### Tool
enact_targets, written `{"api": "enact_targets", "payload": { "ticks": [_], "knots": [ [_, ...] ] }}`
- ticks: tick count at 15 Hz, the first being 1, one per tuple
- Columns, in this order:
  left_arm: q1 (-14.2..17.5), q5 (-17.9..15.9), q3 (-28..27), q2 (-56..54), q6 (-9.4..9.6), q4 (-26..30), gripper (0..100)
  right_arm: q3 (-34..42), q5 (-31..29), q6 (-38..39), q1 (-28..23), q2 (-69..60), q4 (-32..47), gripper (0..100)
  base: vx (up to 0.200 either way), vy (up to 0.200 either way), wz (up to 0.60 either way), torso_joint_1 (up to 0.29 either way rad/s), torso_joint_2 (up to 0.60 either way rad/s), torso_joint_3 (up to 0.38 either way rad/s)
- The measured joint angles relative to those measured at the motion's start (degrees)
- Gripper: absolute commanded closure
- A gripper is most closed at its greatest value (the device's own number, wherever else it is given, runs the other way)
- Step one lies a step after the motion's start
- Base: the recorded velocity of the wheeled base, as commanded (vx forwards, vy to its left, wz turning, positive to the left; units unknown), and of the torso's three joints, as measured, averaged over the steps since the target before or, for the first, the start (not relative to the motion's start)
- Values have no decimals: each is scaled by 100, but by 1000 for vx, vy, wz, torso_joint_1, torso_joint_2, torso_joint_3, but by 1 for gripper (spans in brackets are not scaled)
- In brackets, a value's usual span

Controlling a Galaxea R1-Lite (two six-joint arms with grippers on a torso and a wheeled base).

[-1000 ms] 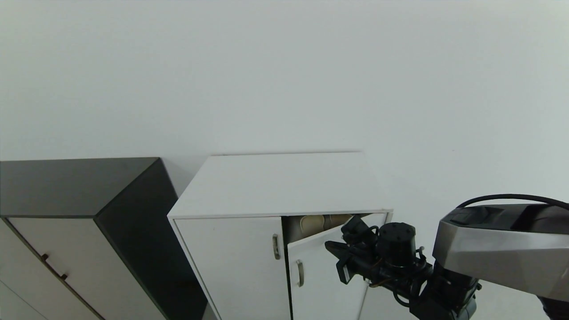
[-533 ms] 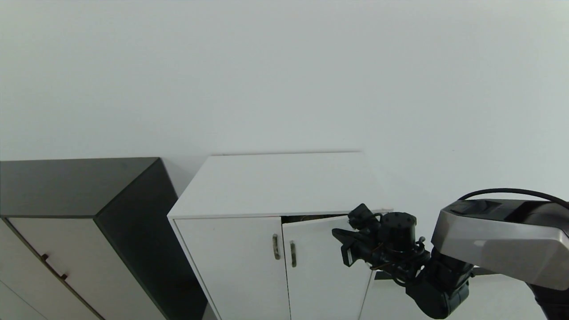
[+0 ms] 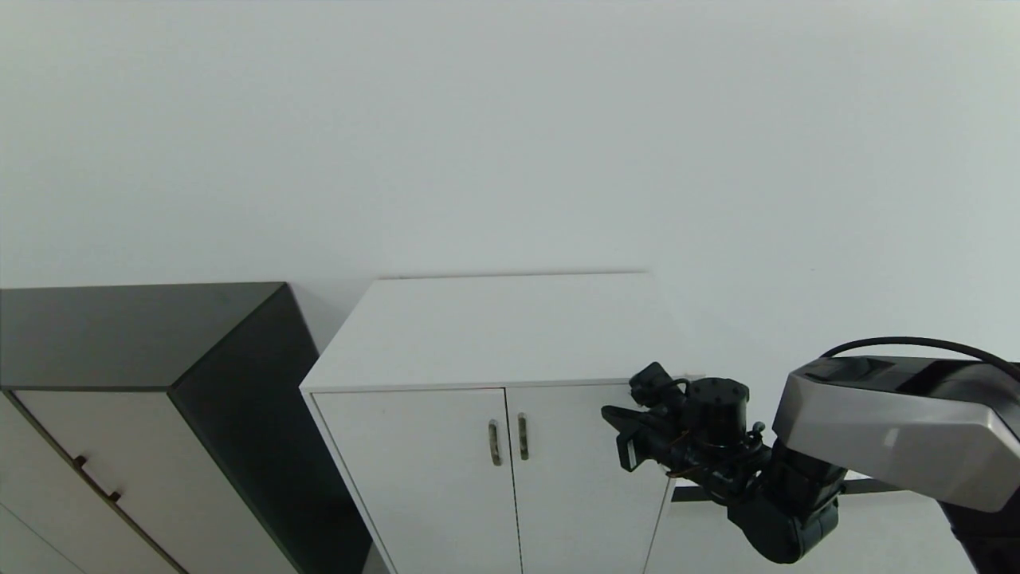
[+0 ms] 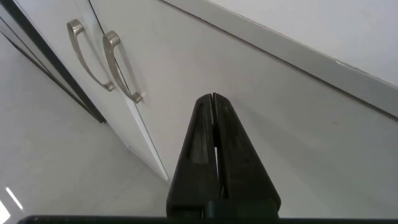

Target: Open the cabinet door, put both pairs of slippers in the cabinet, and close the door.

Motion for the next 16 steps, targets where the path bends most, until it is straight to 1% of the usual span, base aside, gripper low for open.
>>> {"api": "enact_targets", "payload": {
  "ticks": [4, 7, 9, 11, 16],
  "knots": [
    [0, 0, 0, 0, -1, 0, 100, 59, -6, -20, 12, 6, -100, 100, 0, 0, 0, 0, 0, 0],
    [0, -6, 0, 0, -1, 0, 100, 435, -17, -27, 105, -162, -414, 100, 0, 0, 0, 0, 0, 0],
    [0, -9, 0, 0, -1, 0, 100, 1058, -38, -30, 122, -444, -707, 100, 0, 0, 0, 0, 0, 0],
    [0, -9, 0, 0, 0, 0, 100, 1899, -123, -46, 130, -813, -1008, 100, 0, 0, 0, 0, 0, 0],
    [0, -9, 0, 0, -1, 0, 100, 3956, -630, -98, 41, -2244, -1195, 100, 0, 0, 0, 0, 0, 0]
  ]
}}
